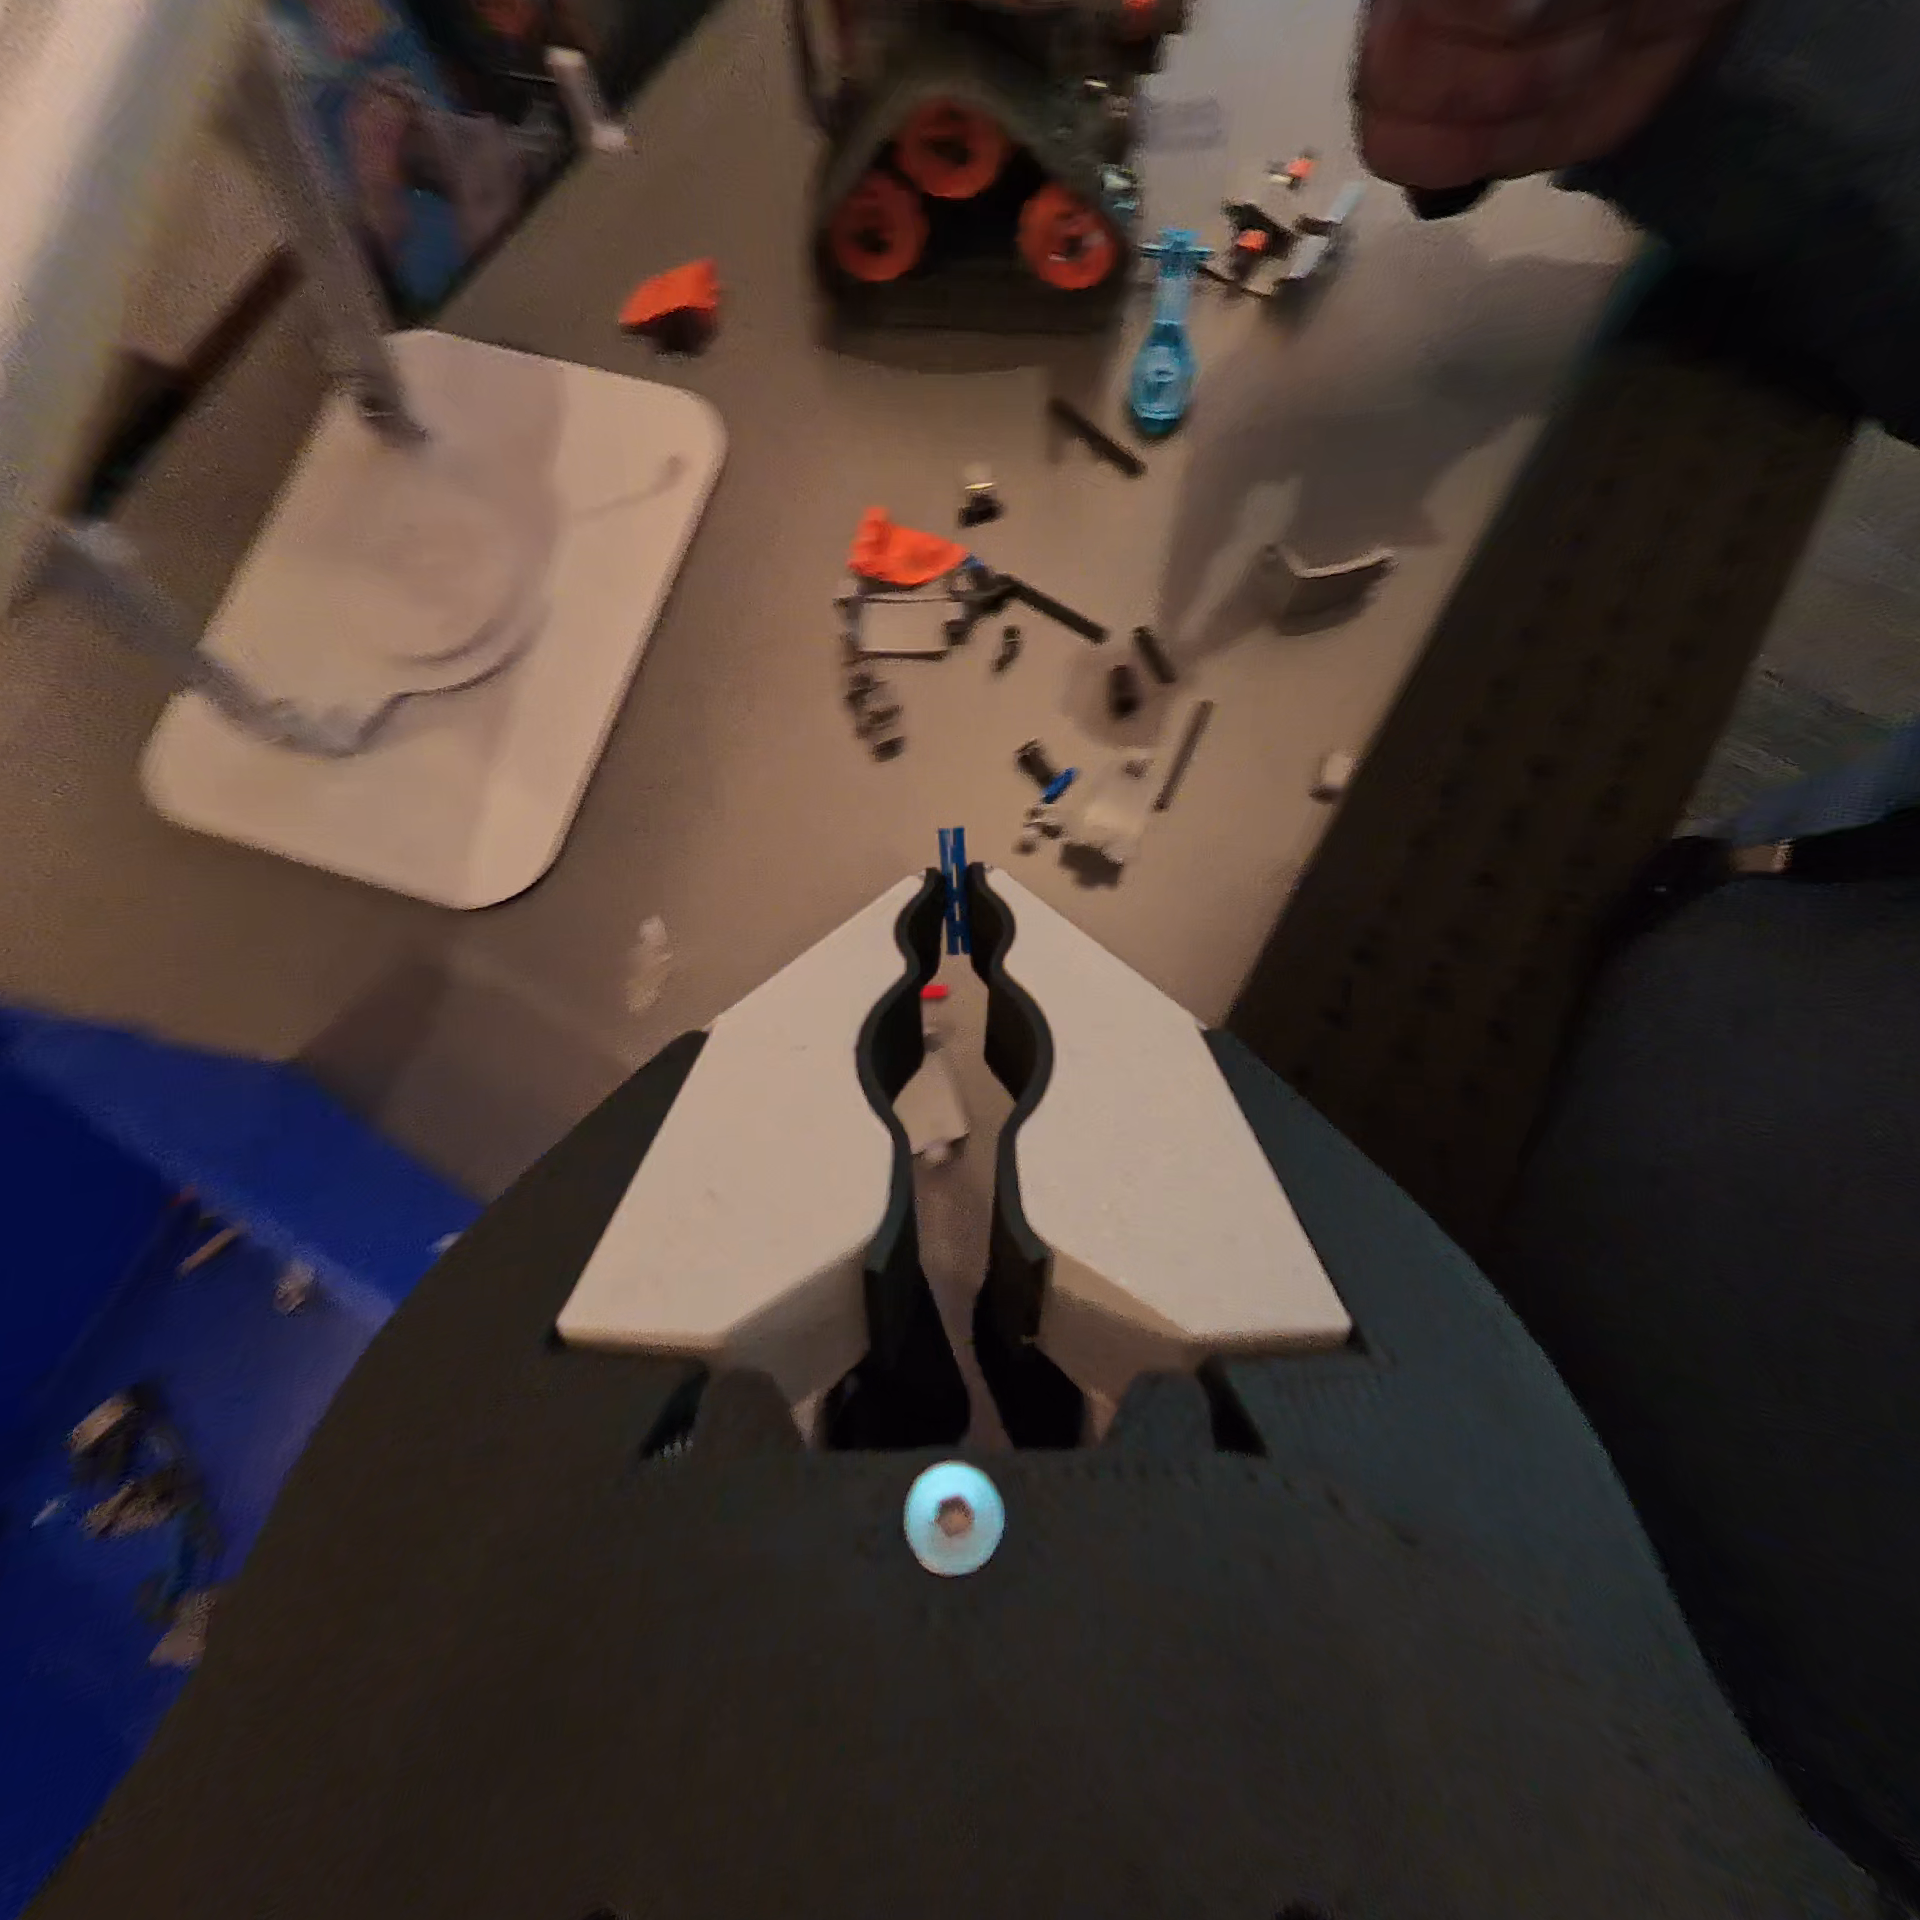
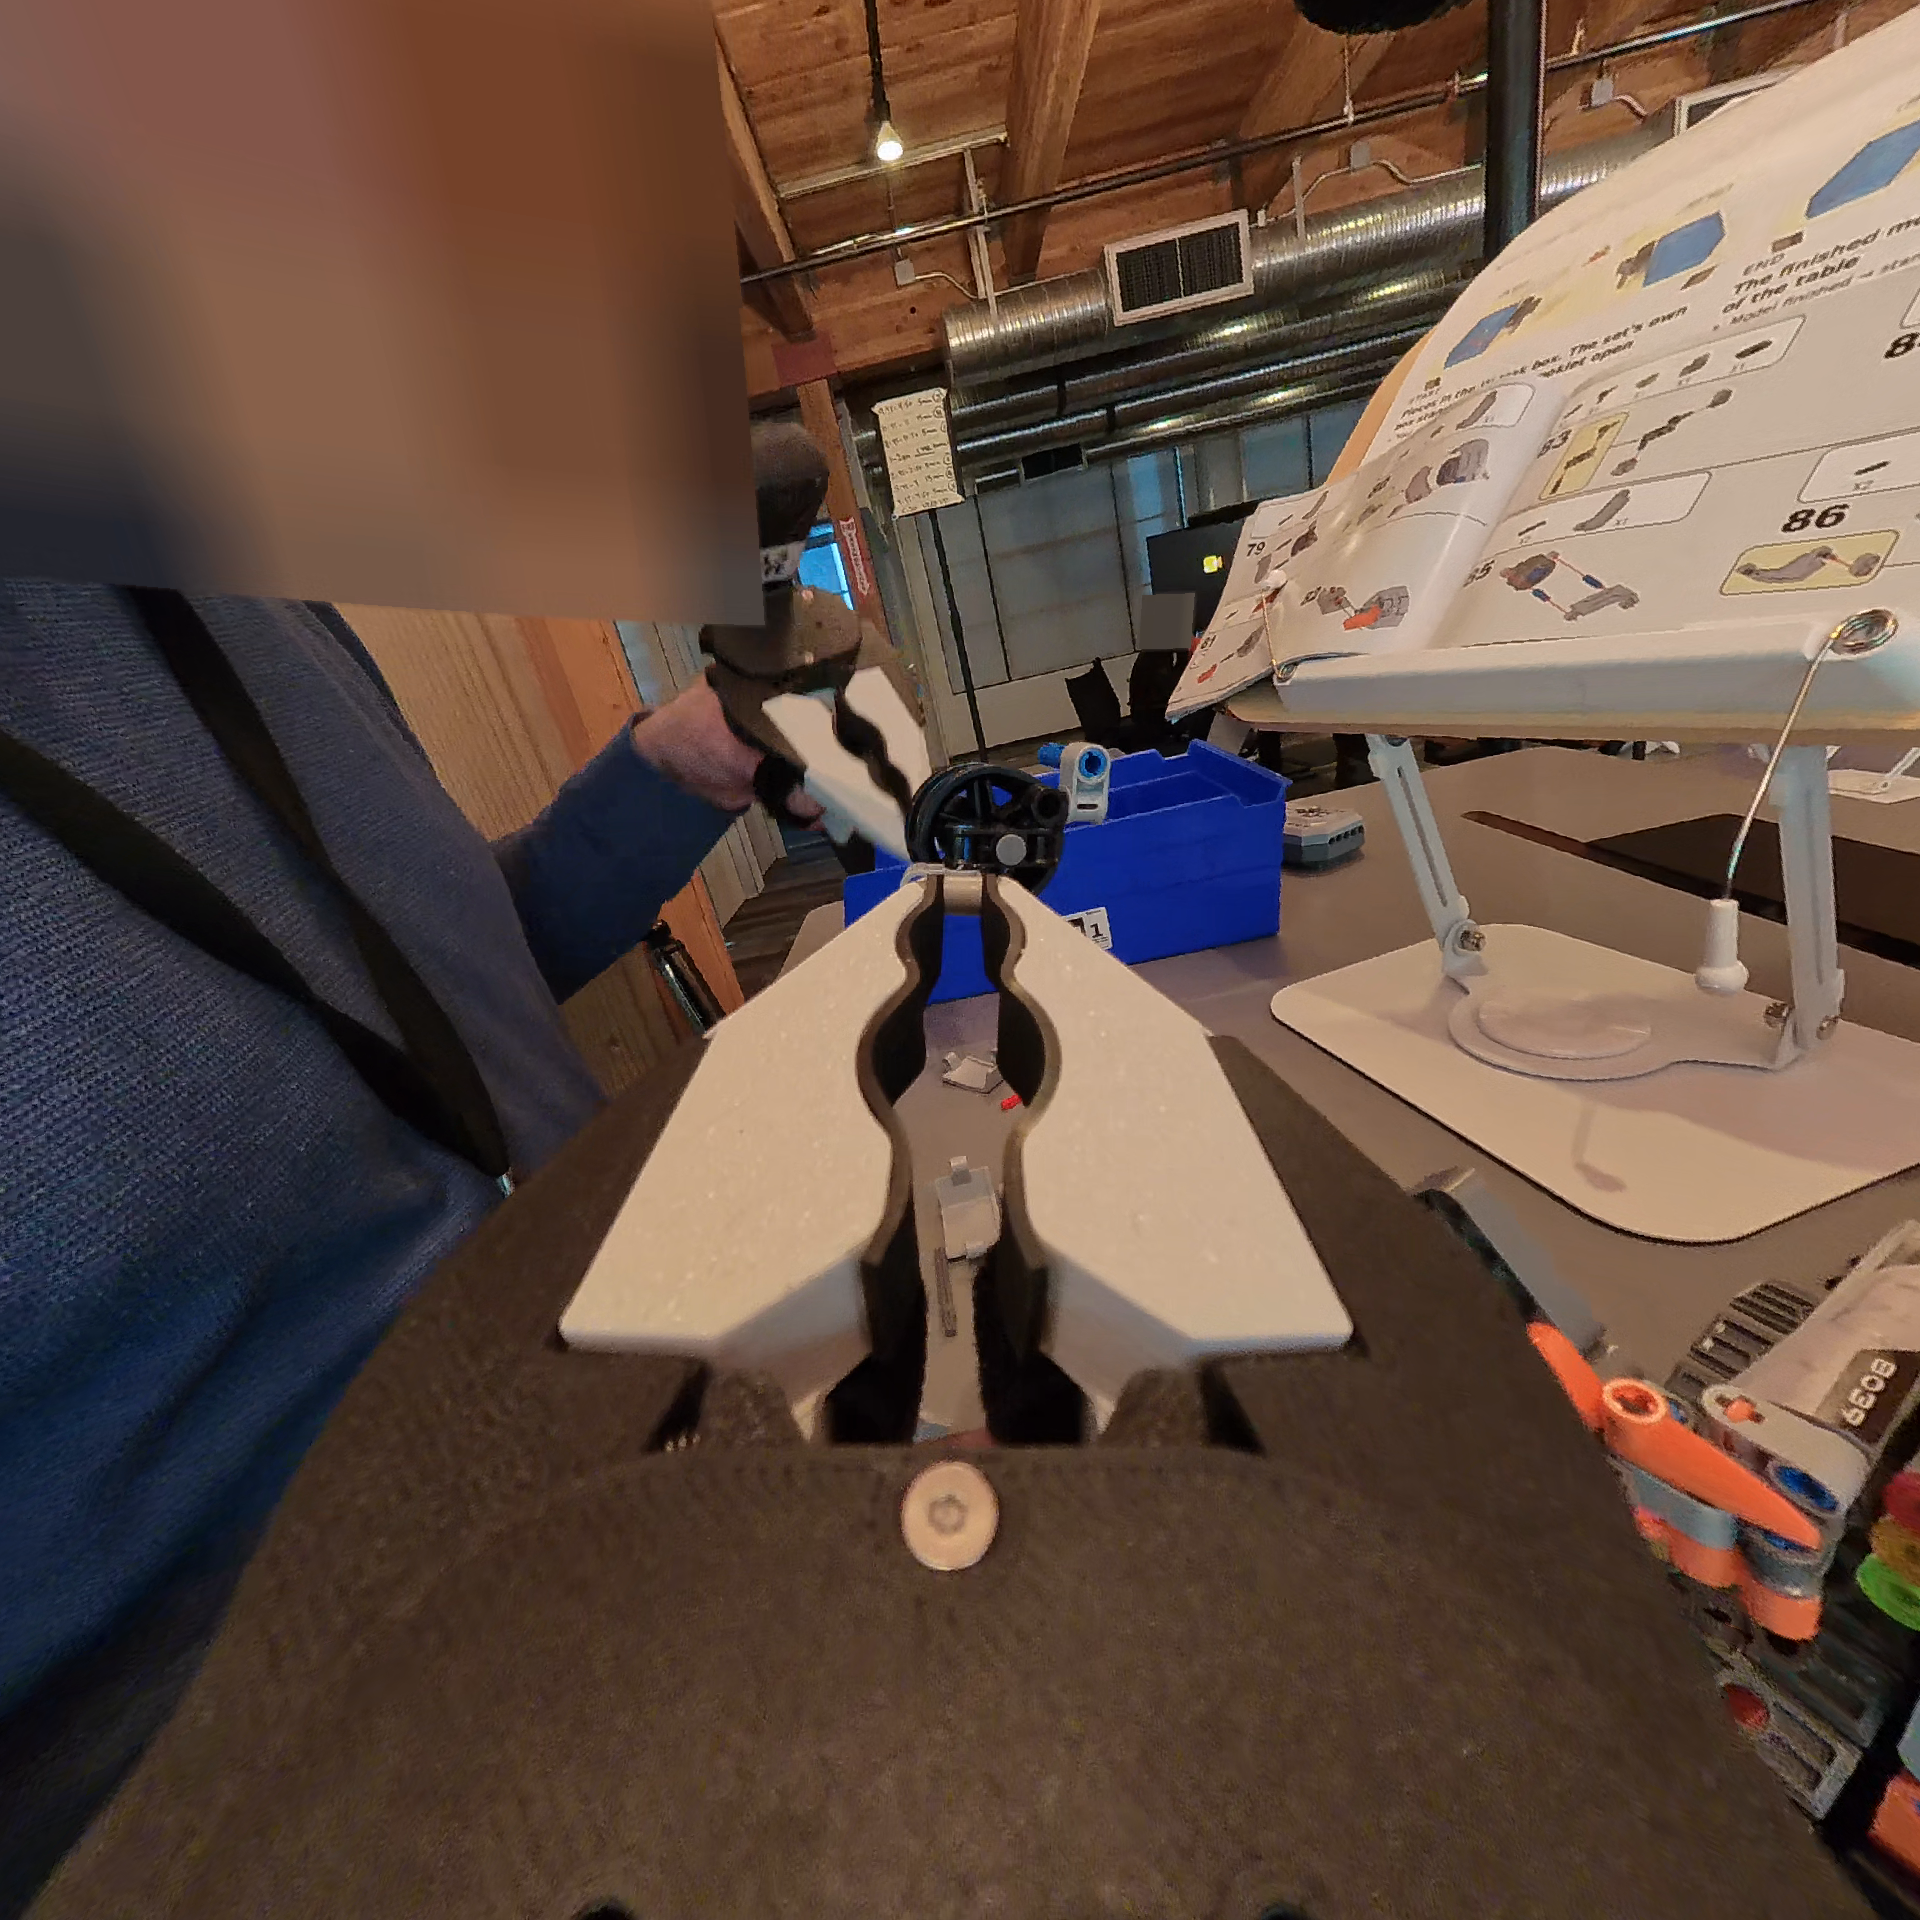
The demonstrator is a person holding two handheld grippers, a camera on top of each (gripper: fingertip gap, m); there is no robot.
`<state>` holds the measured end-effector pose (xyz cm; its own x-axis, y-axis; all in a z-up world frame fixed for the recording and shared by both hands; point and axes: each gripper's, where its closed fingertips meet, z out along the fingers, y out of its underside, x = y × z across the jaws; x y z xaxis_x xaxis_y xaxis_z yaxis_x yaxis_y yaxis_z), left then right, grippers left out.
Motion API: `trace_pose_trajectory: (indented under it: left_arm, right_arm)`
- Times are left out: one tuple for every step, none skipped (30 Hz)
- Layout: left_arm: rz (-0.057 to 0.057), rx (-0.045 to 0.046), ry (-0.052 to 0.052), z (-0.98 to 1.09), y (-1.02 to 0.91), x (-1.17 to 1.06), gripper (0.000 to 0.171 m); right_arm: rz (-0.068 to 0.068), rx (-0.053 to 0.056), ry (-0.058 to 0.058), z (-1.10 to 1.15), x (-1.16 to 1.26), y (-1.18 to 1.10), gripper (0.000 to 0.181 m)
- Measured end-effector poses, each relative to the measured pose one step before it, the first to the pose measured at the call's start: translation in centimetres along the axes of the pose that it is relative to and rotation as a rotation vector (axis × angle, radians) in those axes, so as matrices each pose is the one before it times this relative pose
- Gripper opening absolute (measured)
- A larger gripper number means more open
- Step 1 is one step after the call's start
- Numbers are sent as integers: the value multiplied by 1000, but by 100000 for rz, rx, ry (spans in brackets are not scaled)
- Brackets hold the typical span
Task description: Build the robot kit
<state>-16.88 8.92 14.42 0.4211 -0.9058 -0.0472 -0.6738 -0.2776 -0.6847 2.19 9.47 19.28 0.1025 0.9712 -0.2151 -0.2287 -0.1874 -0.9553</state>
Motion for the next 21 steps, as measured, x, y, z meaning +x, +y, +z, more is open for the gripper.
trace_pose_trajectory:
  left_arm:
    - [454,-1371,3340,1564,-74,1259,2]
    - [-240,-1392,2410,1570,76,921,2]
    - [41,-2414,3017,1483,387,857,2]
    - [-630,-2527,1145,1262,475,375,2]
    - [-1287,-1108,1336,1061,284,328,2]
    - [-2216,-966,3733,1006,298,660,2]
    - [-1475,-2626,2044,950,580,435,2]
    - [-306,-2980,-1799,750,672,-163,2]
    - [-1802,-2571,-397,574,610,-68,2]
    - [-2402,-1055,1322,405,370,130,2]
    - [-1830,583,-84,284,57,-49,2]
    - [-1801,70,-810,321,126,-155,2]
    - [-1466,-1815,-619,382,476,-145,2]
    - [-1266,-1083,-369,323,411,-155,2]
    - [-1454,811,490,196,94,-2,2]
    - [-1539,176,1048,172,145,148,2]
    - [-722,-410,5,154,182,38,2]
    - [-785,270,-1008,132,49,-145,2]
    - [-1439,363,315,130,12,-19,2]
    - [-1718,162,992,126,27,67,2]
    - [-1413,919,-644,66,-90,-182,2]
  right_arm:
    - [-284,68,-286,-156,-135,-39,4]
    - [-369,-195,-39,-125,-100,9,4]
    - [-313,-202,-50,-107,-96,22,4]
    - [-398,52,4,-87,-84,-23,4]
    - [-337,96,-76,-67,-100,-16,4]
    - [-73,125,-137,-69,-66,29,4]
    - [336,285,-142,-48,-30,37,4]
    - [433,128,-194,-31,-36,73,4]
    - [-43,-381,36,-36,-8,128,4]
    - [-93,-399,162,-63,24,112,4]
    - [392,251,10,-92,53,30,4]
    - [784,769,-338,-105,15,-42,4]
    - [380,472,-293,-73,-4,-30,4]
    - [-171,-96,98,-49,22,15,4]
    - [-139,-155,175,-42,39,24,4]
    - [191,168,-138,-29,7,-10,4]
    - [170,201,-325,-15,-21,-22,4]
    - [-59,-119,-106,11,9,27,4]
    - [-55,-306,0,18,44,64,4]
    - [123,-251,-68,21,33,64,4]
    - [138,-219,-59,32,23,63,4]
